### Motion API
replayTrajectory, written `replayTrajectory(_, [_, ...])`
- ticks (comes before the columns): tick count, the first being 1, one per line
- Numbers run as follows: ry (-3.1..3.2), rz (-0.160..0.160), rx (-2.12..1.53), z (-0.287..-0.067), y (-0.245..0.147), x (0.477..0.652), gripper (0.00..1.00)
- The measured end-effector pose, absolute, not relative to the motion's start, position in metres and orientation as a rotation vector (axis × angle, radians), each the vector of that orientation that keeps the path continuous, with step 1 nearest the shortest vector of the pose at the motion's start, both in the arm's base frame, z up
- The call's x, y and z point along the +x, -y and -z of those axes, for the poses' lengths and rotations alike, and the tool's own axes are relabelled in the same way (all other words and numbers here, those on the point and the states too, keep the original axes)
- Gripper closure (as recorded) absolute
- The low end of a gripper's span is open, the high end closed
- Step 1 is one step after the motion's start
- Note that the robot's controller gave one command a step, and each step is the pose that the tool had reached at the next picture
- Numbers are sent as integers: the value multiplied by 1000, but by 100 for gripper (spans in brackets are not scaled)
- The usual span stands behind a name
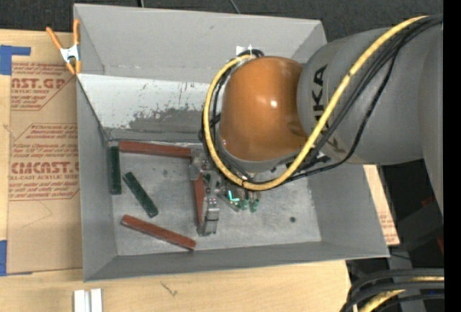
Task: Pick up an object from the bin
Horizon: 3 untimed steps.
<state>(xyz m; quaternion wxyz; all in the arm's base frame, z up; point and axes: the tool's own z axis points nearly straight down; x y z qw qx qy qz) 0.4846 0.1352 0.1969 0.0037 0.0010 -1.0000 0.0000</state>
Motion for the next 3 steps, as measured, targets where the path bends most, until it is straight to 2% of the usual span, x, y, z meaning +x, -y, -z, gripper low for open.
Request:
replayTrajectory(1, [3142,2,1,-201,-135,486,0])
replayTrajectory(2, [3148,4,-87,-156,-145,489,0])
replayTrajectory(3, [3137,5,-225,-88,-120,499,0])
